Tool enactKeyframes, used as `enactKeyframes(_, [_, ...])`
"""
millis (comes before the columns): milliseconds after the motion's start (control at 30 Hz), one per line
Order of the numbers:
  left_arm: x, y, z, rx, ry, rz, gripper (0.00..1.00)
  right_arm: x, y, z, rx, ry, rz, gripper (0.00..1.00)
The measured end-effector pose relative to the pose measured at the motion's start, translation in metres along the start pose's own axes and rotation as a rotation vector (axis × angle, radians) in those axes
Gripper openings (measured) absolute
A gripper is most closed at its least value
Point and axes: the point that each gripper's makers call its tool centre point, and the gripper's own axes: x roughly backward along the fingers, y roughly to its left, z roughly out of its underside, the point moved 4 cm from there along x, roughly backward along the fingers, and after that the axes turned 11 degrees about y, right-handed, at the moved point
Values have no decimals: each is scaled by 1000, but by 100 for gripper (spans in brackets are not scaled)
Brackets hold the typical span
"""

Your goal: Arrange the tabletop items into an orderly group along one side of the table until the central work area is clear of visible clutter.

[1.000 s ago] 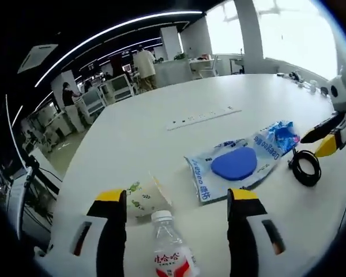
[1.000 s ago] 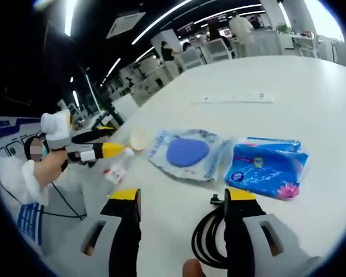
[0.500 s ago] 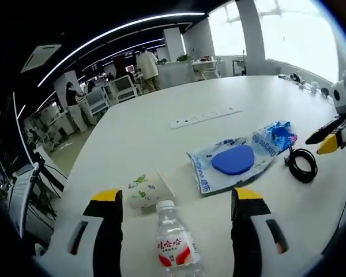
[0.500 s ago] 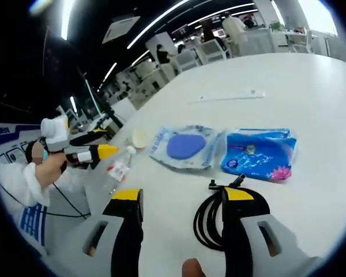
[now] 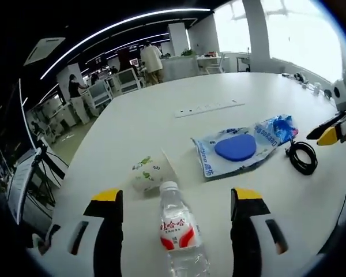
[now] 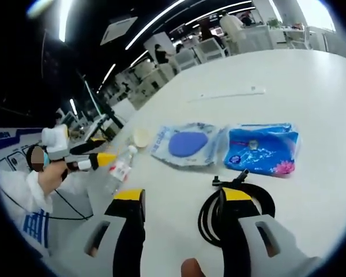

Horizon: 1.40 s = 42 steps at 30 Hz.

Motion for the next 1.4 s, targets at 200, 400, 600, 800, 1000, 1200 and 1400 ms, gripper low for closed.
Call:
enactKeyframes(200, [2,0,17,46,13,2,77,-3,2,5,-7,13,-2,49])
enactKeyframes(400, [-2,-2,31,71,43,12,76,-7,7,7,-7,27,-10,48])
enactKeyframes(600, [-4,0,35,87,53,15,75,-11,10,10,-5,45,-11,46])
enactKeyframes(800, [-12,-3,48,101,83,22,73,-15,14,6,-6,50,-22,46])
enactKeyframes(1000, [-13,-3,69,139,104,9,64,-20,22,-3,12,57,-40,45])
enactKeyframes(1200, [-16,-3,80,154,121,7,59,-31,33,-9,43,79,-65,44])
enactKeyframes(1400, [-19,-11,83,161,140,39,43,-39,45,-16,79,102,-89,43])
